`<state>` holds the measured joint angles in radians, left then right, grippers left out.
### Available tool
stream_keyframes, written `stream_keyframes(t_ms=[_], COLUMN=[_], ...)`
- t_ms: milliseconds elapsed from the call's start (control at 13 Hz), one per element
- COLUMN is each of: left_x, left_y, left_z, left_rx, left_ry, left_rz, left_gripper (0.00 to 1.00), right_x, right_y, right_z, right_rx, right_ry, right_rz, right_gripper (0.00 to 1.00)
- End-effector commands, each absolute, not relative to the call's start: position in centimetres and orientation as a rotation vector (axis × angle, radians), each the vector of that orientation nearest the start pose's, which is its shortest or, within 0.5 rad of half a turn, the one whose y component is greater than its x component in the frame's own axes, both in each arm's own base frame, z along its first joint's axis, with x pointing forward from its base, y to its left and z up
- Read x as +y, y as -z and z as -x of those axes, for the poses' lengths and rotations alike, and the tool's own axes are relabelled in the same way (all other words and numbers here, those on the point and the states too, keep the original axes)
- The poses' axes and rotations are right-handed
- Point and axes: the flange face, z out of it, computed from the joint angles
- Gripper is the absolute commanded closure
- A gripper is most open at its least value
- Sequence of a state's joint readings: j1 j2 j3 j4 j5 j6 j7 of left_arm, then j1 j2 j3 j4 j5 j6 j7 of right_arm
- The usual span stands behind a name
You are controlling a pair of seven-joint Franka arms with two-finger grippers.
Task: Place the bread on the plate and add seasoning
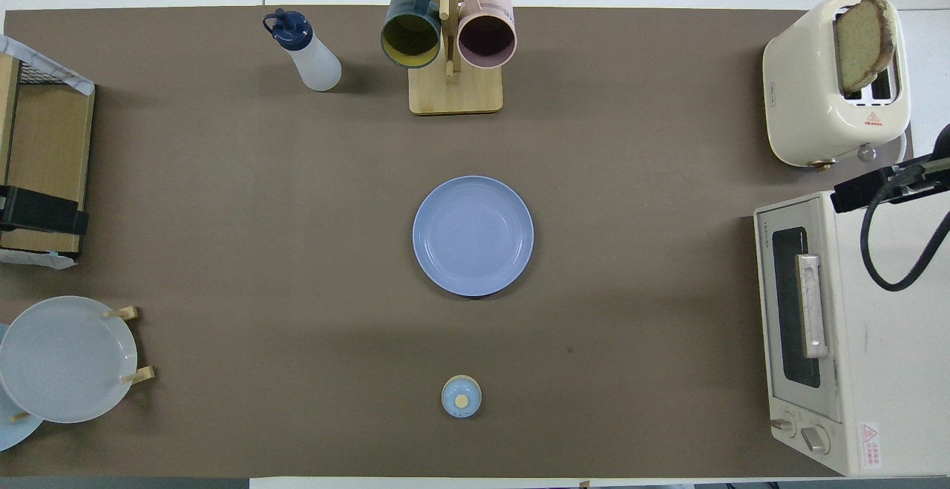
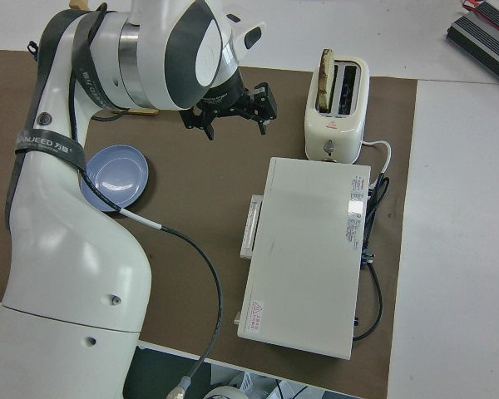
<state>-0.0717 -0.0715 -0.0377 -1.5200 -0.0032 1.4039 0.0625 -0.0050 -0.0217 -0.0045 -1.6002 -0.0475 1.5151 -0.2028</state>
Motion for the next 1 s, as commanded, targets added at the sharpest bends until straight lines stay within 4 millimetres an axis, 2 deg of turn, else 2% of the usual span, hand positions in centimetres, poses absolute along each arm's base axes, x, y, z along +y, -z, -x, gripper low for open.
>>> stream_keyframes(t_ms=[0,231,386,540,694,771,848,926], left_x=[-6.1,-6.0,-5.9,-5.8,-5.5,-5.6,-6.1,-6.1], left_y=[-64.3,-61.0,-61.0,-61.0,-61.1,-61.3,-61.3,-61.3], left_z=[-53.6,-54.6,-54.6,-54.7,-54.6,-54.7,-54.6,-54.8], left_rx=[0.248,0.238,0.238,0.235,0.243,0.25,0.245,0.242], left_ry=[-0.016,0.045,0.053,0.053,0.053,0.067,0.079,0.103], left_rz=[3.147,3.149,3.149,3.149,3.147,3.146,3.147,3.147], left_gripper=[0.0,0.0,0.0,0.0,0.0,0.0,0.0,0.0], right_x=[-0.9,-0.8,-1.0,-1.8,-3.0,-3.9,-5.4,-6.7], right_y=[-61.9,-62.0,-62.3,-62.8,-62.2,-61.5,-60.9,-60.5], right_z=[-54.2,-54.3,-54.9,-56.5,-58.4,-58.9,-59.0,-59.3], right_rx=[-0.275,-0.275,-0.281,-0.285,-0.263,-0.238,-0.189,-0.125], right_ry=[-0.105,-0.093,-0.023,0.181,0.489,0.573,0.626,0.677], right_rz=[3.143,3.146,3.149,3.159,3.154,3.151,3.151,3.15], right_gripper=[0.0,0.0,0.0,0.0,0.0,0.0,0.02,0.19])
